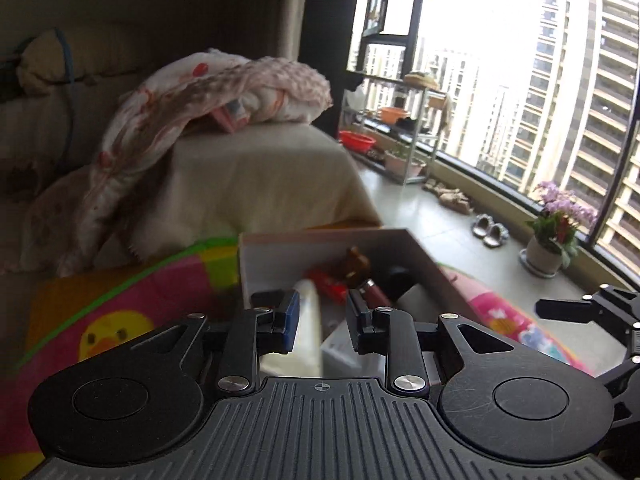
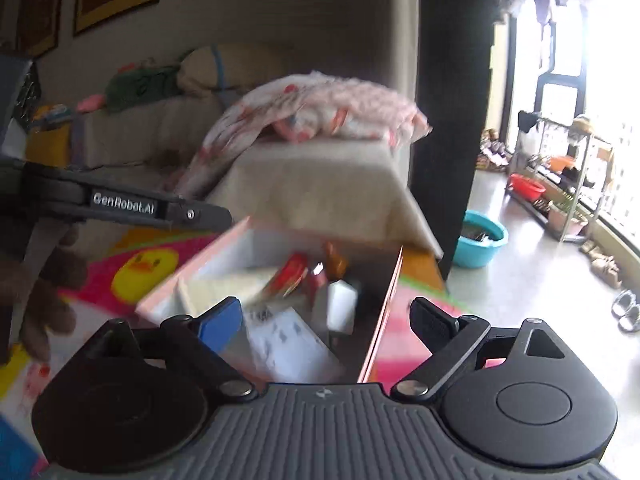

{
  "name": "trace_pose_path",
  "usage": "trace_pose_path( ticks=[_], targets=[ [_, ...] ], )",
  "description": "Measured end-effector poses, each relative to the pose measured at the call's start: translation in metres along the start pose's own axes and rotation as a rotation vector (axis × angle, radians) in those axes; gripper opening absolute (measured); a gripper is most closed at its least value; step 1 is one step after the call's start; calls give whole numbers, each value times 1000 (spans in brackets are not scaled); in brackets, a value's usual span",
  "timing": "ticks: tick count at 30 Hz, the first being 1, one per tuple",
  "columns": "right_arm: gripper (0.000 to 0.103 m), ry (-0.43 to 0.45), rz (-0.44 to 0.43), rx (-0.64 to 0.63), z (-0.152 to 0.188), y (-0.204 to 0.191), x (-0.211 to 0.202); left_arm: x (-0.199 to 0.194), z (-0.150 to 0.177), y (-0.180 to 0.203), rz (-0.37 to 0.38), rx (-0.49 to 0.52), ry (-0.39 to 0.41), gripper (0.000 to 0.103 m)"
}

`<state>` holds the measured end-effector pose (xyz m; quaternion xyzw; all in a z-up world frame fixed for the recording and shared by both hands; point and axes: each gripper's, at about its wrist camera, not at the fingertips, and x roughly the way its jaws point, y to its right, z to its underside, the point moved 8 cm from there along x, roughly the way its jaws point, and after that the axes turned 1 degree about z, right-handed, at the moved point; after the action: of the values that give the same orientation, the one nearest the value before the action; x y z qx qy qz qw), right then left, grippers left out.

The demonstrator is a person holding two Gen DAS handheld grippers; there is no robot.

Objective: Organize rigid objects

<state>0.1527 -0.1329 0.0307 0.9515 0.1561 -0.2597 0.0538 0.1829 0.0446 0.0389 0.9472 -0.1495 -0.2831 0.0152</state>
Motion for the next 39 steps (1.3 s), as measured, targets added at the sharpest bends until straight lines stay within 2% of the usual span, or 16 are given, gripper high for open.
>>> trace_pose_path(
  ticks=[2,5,7,9,11,13,16,18,20,22,24,31,32,34,37,39],
  targets=[
    [92,-23,14,-27,23,-2,2,-1,19,-15,-37,-33,-26,28],
    [89,-67,53,-105,43,-3,13,-1,40,-32,-53,-107,-61,29],
    [81,-66,122,-133,43,6,23,-4,43,-36,-57,-123,-43,36],
    [80,-82,108,-133,36,12,37,-1,43,-36,-77,-118,-49,37],
    [76,-82,147,-130,26,15,52,6,40,-35,-84,-103,-52,52],
    [60,-86,148,-129,19,13,66,16,35,-38,-127,-75,-60,65],
    [60,-113,74,-106,15,1,79,22,33,-46,-173,-59,-62,78],
    [60,-98,50,-103,17,-7,71,20,32,-50,-172,-82,-52,80],
    [66,-90,28,-99,23,-14,57,8,31,-48,-176,-100,-17,74],
    [84,-82,13,-75,31,-16,41,-12,32,-40,-183,-94,35,74],
    [87,-97,-3,-44,42,-16,29,-33,41,-27,-178,-88,63,74],
    [89,-251,-48,22,89,-18,21,-66,119,26,-161,-174,-61,74],
    [90,-240,-39,19,92,-18,18,-68,127,30,-178,-177,-68,74],
    [103,-225,8,0,98,-17,14,-67,138,33,-238,-169,-63,74],
    [103,-236,15,36,99,-12,14,-59,146,31,-348,-164,-64,72],
    [103,-236,16,46,99,-11,15,-55,146,35,-382,-135,-66,73]
  ],
)
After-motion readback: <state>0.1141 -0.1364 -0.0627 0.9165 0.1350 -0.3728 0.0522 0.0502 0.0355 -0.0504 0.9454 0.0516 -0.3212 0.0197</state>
